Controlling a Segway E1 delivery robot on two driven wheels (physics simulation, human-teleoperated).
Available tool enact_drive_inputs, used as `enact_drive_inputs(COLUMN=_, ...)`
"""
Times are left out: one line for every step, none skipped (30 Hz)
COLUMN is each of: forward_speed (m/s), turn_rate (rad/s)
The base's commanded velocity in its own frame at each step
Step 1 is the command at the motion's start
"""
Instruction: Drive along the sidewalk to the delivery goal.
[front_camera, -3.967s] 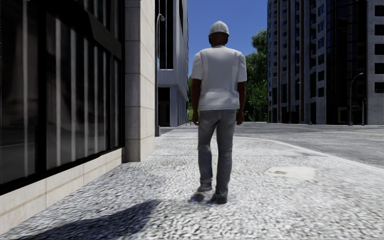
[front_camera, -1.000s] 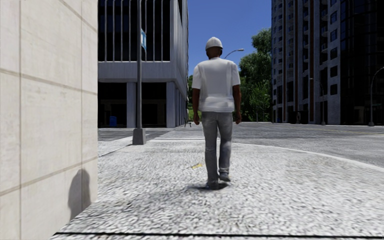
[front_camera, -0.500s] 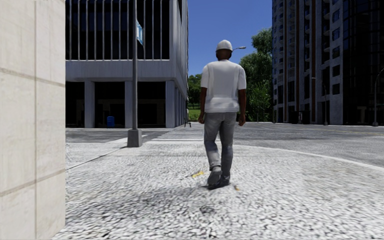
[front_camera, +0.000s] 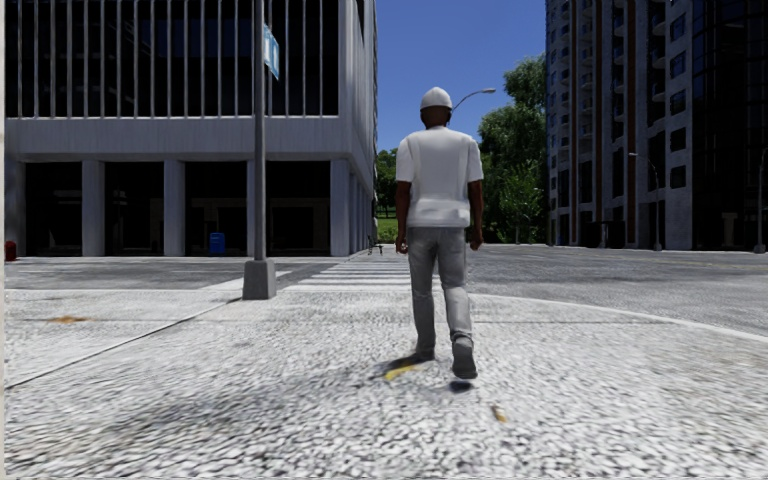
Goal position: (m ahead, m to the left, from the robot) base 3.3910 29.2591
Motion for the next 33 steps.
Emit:
enact_drive_inputs(forward_speed=0.98, turn_rate=0.22)
enact_drive_inputs(forward_speed=0.99, turn_rate=0.23)
enact_drive_inputs(forward_speed=0.99, turn_rate=0.23)
enact_drive_inputs(forward_speed=0.99, turn_rate=0.23)
enact_drive_inputs(forward_speed=0.99, turn_rate=0.23)
enact_drive_inputs(forward_speed=0.99, turn_rate=0.23)
enact_drive_inputs(forward_speed=0.99, turn_rate=0.24)
enact_drive_inputs(forward_speed=0.99, turn_rate=0.24)
enact_drive_inputs(forward_speed=0.99, turn_rate=0.24)
enact_drive_inputs(forward_speed=0.99, turn_rate=0.24)
enact_drive_inputs(forward_speed=1.00, turn_rate=0.24)
enact_drive_inputs(forward_speed=1.01, turn_rate=0.24)
enact_drive_inputs(forward_speed=1.01, turn_rate=0.24)
enact_drive_inputs(forward_speed=1.01, turn_rate=0.24)
enact_drive_inputs(forward_speed=1.01, turn_rate=0.24)
enact_drive_inputs(forward_speed=1.04, turn_rate=0.24)
enact_drive_inputs(forward_speed=1.07, turn_rate=0.24)
enact_drive_inputs(forward_speed=1.09, turn_rate=0.24)
enact_drive_inputs(forward_speed=1.09, turn_rate=0.24)
enact_drive_inputs(forward_speed=1.09, turn_rate=0.26)
enact_drive_inputs(forward_speed=1.09, turn_rate=0.31)
enact_drive_inputs(forward_speed=1.10, turn_rate=0.34)
enact_drive_inputs(forward_speed=1.10, turn_rate=0.34)
enact_drive_inputs(forward_speed=1.14, turn_rate=0.35)
enact_drive_inputs(forward_speed=1.15, turn_rate=0.36)
enact_drive_inputs(forward_speed=1.16, turn_rate=0.36)
enact_drive_inputs(forward_speed=1.17, turn_rate=0.38)
enact_drive_inputs(forward_speed=1.17, turn_rate=0.38)
enact_drive_inputs(forward_speed=1.18, turn_rate=0.41)
enact_drive_inputs(forward_speed=1.19, turn_rate=0.43)
enact_drive_inputs(forward_speed=1.21, turn_rate=0.44)
enact_drive_inputs(forward_speed=1.21, turn_rate=0.44)
enact_drive_inputs(forward_speed=1.22, turn_rate=0.47)
